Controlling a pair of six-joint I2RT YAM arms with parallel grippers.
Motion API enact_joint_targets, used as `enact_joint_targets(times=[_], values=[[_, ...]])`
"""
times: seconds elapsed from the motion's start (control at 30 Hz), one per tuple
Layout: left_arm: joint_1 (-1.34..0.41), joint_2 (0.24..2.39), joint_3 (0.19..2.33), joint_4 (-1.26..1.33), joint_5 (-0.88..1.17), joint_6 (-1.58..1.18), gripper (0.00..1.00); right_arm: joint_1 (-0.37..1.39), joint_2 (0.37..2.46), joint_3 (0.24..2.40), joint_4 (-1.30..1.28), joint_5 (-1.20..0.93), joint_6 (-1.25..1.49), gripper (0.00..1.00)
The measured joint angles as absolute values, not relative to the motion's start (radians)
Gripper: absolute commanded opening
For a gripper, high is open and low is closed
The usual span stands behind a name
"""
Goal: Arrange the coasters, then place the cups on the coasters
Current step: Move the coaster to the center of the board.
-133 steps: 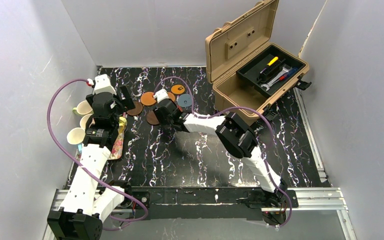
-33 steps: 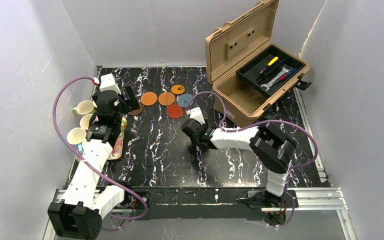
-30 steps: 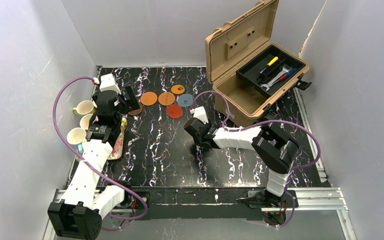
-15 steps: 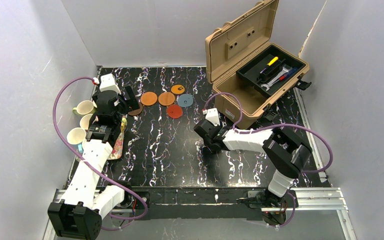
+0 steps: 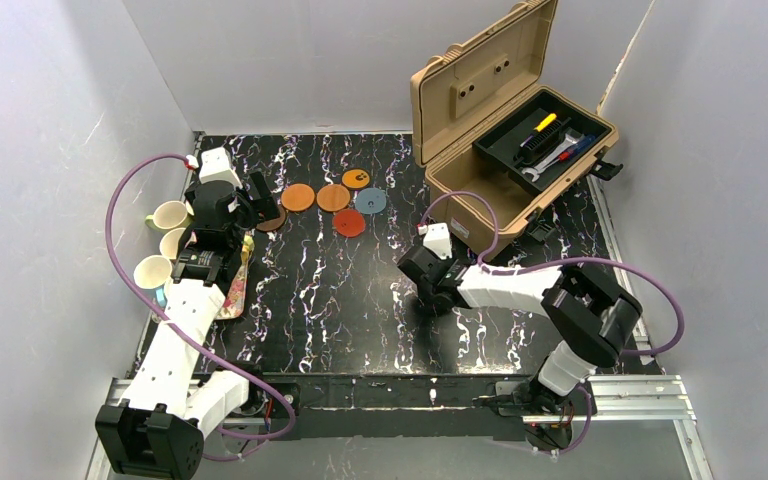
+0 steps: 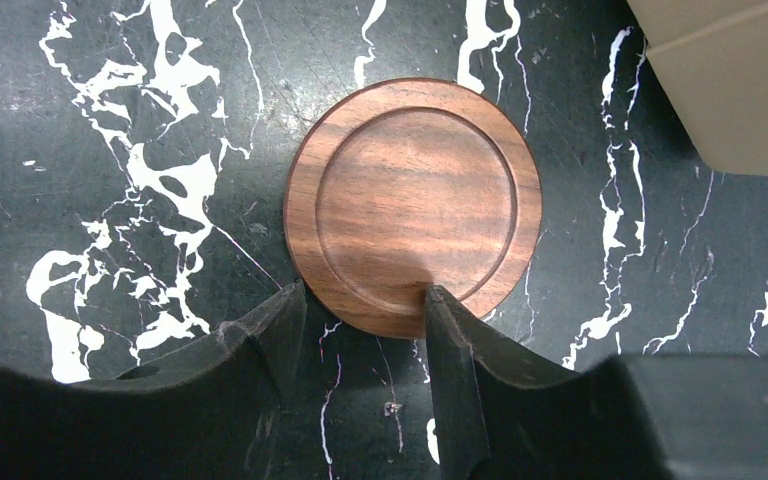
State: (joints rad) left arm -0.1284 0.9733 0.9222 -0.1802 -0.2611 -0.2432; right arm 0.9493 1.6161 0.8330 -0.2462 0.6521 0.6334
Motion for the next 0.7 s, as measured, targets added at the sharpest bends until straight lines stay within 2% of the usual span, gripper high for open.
enact_joint_targets(times=[0.13, 0.4, 0.7], values=[[-0.128, 0.973, 0.922, -0.18, -0.253, -0.244, 0.98, 0.949, 1.611, 0.828, -0.251, 0.653, 0.636, 0.58], [-0.162, 0.981, 0.922, -0.18, -0.221, -0.237, 0.98, 0.947, 1.583, 0.828, -0.267, 0.614, 0.59, 0.75], [-0.305, 1.078, 0.931, -0.189, -0.202, -0.192, 0.97, 0.947, 1.367, 0.841, -0.26, 0.522, 0.462, 0.88]])
